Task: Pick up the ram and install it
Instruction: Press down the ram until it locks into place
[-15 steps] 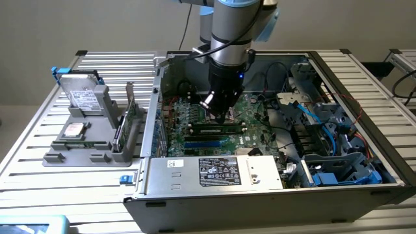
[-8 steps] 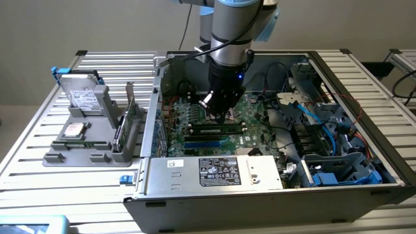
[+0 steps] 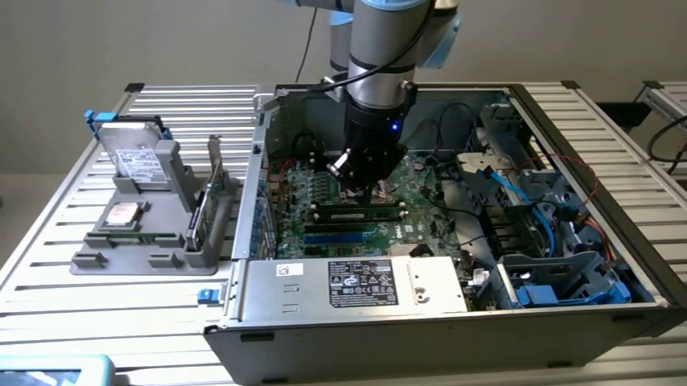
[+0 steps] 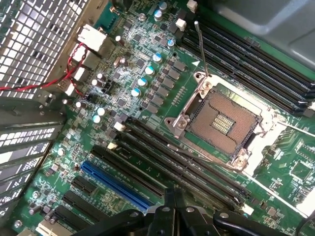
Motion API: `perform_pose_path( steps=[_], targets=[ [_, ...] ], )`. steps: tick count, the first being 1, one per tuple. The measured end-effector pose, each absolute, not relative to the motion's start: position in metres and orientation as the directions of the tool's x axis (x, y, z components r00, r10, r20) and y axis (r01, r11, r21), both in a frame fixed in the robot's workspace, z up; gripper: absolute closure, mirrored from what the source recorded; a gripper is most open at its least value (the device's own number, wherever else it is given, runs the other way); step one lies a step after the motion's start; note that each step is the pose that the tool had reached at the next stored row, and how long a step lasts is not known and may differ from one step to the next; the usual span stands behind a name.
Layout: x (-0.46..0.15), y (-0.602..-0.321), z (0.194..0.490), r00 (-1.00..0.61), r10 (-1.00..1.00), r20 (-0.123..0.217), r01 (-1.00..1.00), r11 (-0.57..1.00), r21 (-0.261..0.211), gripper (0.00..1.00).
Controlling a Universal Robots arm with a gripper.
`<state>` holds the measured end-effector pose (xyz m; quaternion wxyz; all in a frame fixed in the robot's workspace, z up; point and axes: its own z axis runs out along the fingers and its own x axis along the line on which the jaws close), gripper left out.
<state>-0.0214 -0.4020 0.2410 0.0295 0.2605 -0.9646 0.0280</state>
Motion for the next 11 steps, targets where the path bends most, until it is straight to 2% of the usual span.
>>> perform_pose_path(
  steps=[11],
  targets=[
    [-0.0215, -0.402, 0.2411, -0.914, -0.398, 0.077, -0.402, 0.914, -0.055, 0.89]
  ],
)
